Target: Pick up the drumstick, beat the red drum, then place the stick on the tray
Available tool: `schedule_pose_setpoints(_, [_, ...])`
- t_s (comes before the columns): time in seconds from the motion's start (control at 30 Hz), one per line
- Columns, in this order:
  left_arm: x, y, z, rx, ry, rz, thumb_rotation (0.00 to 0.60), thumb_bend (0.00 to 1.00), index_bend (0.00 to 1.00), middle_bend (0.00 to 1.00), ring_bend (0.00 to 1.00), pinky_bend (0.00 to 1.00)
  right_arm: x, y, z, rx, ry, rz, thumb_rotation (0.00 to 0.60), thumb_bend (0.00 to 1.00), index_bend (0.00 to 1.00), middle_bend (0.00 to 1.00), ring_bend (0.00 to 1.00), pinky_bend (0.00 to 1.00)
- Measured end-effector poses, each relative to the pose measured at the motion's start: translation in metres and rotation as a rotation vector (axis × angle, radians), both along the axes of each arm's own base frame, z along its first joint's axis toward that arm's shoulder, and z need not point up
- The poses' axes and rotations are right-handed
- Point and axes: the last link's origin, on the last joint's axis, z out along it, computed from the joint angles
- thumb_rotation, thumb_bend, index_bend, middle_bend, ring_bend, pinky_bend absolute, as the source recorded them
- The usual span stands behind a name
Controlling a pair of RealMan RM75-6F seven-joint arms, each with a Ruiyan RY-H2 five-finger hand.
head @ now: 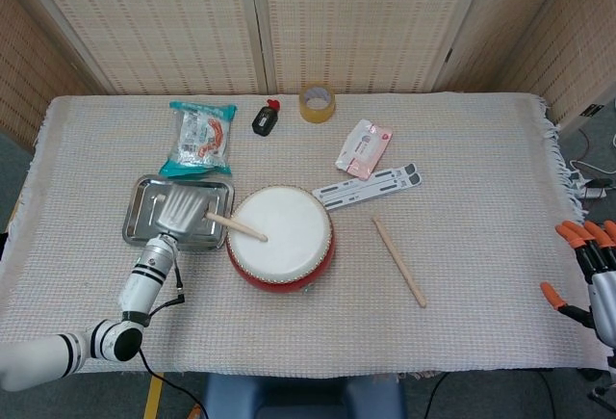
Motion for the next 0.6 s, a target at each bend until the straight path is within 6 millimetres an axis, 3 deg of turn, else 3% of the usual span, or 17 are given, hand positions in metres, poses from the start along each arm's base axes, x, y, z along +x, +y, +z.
schedule_pose_setpoints(0.33, [0.023,0.000,0.024,-0.022,-0.393,0.111,0.600,0.59,1.00,1.00,1.00,1.00,0.000,-0.001,-0.001,0.001,-0.001,0.000,0.600,0.22,0.16,0.14,0.03,0.02])
schedule_pose_setpoints(0.47, [0.020,0.000,0.021,-0.025,-0.343,0.101,0.600,0.59,1.00,1.00,1.00,1.00,0.000,0.000,-0.001,0.000,0.000,0.000,0.600,0.22,0.17,0.14,0.03,0.02])
schedule_pose_setpoints(0.6, [0.011,0.000,0.008,-0.011,-0.164,0.049,0.600,0.59,1.00,1.00,1.00,1.00,0.000,0.000,-0.001,0.001,-0.001,-0.001,0.600,0.22,0.17,0.14,0.03,0.02])
